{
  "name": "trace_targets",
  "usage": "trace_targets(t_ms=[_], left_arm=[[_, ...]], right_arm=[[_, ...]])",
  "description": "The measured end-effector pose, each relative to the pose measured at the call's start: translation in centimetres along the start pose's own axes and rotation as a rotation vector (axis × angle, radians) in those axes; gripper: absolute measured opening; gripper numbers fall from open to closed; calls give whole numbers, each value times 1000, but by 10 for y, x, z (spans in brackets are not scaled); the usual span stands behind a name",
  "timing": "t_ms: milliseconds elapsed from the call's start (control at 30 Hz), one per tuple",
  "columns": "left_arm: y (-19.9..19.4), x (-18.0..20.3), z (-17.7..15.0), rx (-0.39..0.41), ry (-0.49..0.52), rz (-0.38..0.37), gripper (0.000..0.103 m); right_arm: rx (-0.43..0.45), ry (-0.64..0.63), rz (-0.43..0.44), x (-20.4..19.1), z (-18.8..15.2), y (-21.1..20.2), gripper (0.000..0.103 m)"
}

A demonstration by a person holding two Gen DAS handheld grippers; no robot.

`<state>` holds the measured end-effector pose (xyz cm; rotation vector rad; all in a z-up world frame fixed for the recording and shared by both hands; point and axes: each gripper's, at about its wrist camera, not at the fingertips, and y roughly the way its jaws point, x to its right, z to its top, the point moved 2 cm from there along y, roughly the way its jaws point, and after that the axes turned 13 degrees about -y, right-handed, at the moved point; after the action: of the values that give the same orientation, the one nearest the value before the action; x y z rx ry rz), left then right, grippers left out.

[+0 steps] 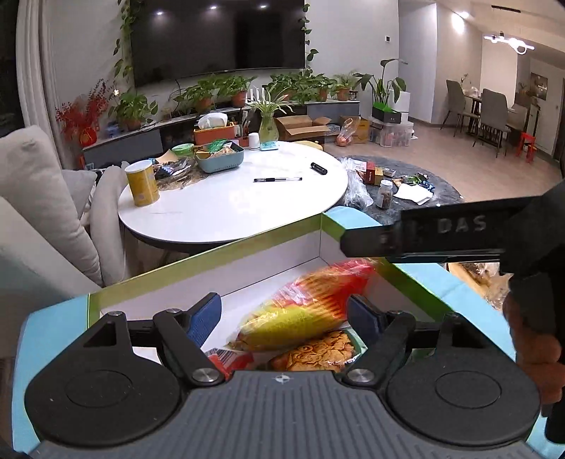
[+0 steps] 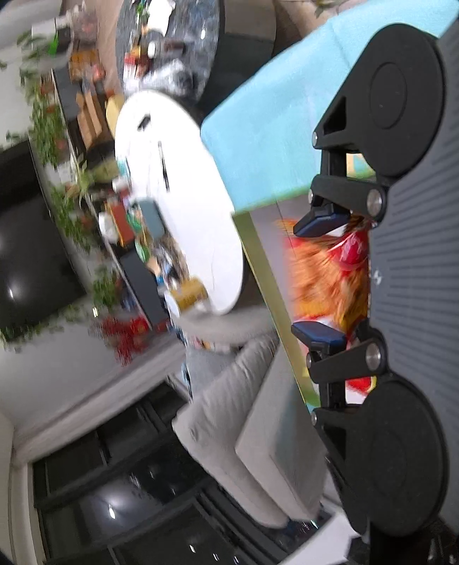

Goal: Organize snacks
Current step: 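Carry the chip bag over the green box and release it inside, then withdraw the right gripper and move toward the remaining snack packs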

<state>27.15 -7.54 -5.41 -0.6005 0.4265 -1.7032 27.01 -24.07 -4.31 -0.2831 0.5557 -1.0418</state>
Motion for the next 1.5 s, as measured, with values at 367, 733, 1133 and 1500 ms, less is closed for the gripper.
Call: trace_targets(t_ms=[367,733,1133,1500], left_arm=[[-34,-12,-5,34,-55,14,77],[-97,-20,-6,126,-69,14,87],[-156,-48,-45,157,-112,52,89],[-174,-90,-109,52,-187,88,89]], right_arm=[[26,-85,3,-21,2,-31,71],[54,-137,14,-48,-2,-72,71],[25,-187,32,-84,-31,-108,71],[-63,-265,94,-124,-82,-115,71]])
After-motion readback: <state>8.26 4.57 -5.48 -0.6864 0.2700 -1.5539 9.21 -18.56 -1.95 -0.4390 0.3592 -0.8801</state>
